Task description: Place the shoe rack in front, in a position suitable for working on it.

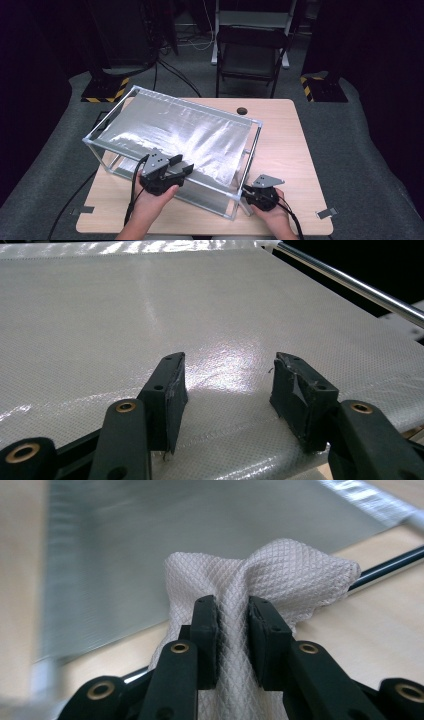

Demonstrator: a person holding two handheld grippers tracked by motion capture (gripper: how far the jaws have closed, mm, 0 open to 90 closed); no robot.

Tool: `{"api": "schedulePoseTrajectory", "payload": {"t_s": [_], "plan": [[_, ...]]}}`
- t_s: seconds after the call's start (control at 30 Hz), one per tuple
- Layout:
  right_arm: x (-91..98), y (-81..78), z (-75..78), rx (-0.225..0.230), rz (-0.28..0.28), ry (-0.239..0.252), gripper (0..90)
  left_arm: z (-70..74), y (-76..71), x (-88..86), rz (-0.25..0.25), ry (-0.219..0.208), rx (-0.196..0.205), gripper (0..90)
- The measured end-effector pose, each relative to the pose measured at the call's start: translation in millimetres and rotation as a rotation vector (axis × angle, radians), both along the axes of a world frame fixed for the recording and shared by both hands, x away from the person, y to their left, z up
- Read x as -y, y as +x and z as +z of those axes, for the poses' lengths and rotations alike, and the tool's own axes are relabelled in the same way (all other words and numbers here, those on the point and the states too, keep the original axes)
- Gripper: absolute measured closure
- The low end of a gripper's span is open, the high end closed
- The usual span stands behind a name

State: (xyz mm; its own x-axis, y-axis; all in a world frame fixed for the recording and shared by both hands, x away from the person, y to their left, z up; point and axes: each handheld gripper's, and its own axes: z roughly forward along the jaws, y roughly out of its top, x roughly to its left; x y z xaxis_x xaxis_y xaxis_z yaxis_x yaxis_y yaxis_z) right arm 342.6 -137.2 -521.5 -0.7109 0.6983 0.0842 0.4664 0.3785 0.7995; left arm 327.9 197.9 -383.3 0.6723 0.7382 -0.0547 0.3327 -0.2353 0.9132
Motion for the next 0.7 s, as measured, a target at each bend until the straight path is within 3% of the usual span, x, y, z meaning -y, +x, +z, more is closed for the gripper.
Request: {"api": "schedulePoseTrajectory", "payload": {"t_s": [0.1, 0.17, 0.23, 0.33, 0.53, 0.63, 0.67, 0.7], "plan": [[-3.1, -12.2, 0.0, -0.015, 0.024, 0.009, 74.3, 0.2, -0.1, -0.2, -0.003, 0.002, -0.003, 47.0], [-3.2, -15.8, -1.2, 0.002, 0.038, 0.009, 74.3, 0.2, -0.2, -0.6, -0.006, 0.004, -0.005, 47.0], [-1.7, -13.9, -1.0, -0.009, 0.045, 0.017, 74.7, 0.1, -0.4, -0.5, -0.002, 0.0, -0.005, 47.1], [-1.4, -5.7, 0.6, 0.009, 0.04, -0.012, 74.1, 0.0, -0.2, -0.7, -0.003, -0.001, -0.006, 47.1], [0.7, 29.0, 1.8, 0.076, -0.043, -0.083, 73.8, -0.1, -0.1, -0.4, -0.004, -0.003, -0.007, 47.1], [5.2, 50.1, 2.5, 0.08, -0.073, -0.117, 70.6, -0.3, 0.0, -0.5, -0.004, -0.005, -0.005, 47.1], [8.8, 64.9, 1.2, 0.079, -0.115, -0.106, 69.2, -0.5, 0.0, -0.6, -0.005, -0.005, -0.003, 47.1], [8.8, 64.9, 1.2, 0.079, -0.115, -0.106, 69.2, -0.6, -0.1, -0.8, -0.006, -0.006, -0.002, 47.1]]}}
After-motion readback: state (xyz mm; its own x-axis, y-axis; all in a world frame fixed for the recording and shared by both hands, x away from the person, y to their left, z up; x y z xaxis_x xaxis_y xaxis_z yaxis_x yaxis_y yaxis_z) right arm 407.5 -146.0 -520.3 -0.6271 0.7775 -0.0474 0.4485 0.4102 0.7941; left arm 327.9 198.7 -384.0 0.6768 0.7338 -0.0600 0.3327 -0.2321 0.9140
